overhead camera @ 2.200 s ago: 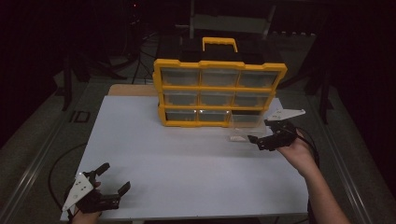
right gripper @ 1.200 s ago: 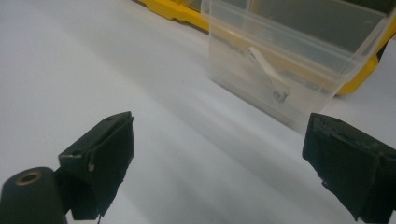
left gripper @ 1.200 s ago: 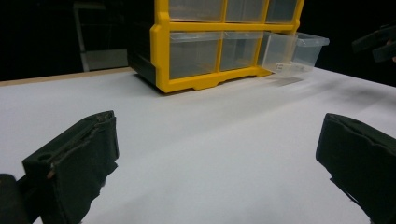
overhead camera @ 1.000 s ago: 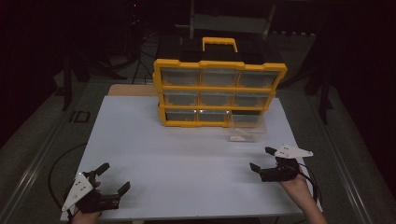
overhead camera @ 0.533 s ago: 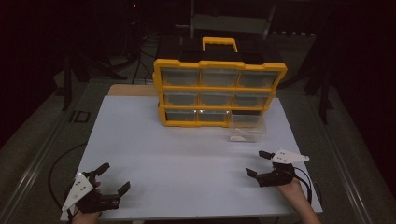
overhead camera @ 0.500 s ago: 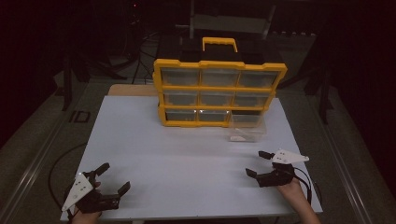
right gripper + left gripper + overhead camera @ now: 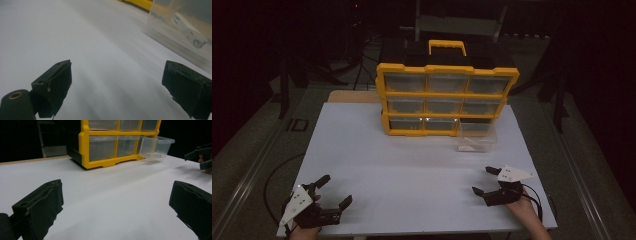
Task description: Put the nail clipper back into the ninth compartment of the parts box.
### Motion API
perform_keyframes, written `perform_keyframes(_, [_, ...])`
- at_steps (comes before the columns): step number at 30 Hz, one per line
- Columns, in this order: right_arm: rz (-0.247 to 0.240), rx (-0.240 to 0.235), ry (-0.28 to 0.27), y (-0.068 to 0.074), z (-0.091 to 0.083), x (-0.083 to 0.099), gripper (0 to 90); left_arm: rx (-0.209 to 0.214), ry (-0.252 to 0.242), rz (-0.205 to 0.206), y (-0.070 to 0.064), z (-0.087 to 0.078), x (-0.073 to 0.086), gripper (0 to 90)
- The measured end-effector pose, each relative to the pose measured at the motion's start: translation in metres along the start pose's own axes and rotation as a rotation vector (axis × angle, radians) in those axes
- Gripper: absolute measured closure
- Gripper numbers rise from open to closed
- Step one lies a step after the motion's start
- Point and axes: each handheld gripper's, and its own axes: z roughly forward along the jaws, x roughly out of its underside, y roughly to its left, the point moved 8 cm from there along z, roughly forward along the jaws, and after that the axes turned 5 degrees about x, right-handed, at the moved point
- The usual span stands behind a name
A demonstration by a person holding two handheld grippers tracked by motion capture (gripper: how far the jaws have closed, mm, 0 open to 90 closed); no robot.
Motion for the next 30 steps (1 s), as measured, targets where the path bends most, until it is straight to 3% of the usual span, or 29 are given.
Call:
perform_keyframes(5, [-0.006,0.015,0.02,-0.002,0.002,0.004,9.6,0.0,0.0,0.002,0.0,0.0,0.0,0.3])
perform_keyframes(9, [0.023,0.056,0.021,-0.007,0.002,0.004,9.6,0.0,0.001,0.003,0.0,0.0,0.0,0.3])
perform_keyframes(12, [0.037,0.061,0.013,-0.009,0.0,0.003,9.6,0.0,0.002,0.003,0.0,0.0,0.0,0.3])
perform_keyframes(19, [0.029,0.097,0.032,-0.013,0.001,0.006,9.6,0.001,0.0,0.002,0.0,0.0,0.0,0.3])
perform_keyframes(30, [0.024,0.113,0.04,-0.015,0.0,0.007,9.6,-0.001,0.002,0.002,0.0,0.0,0.0,0.3])
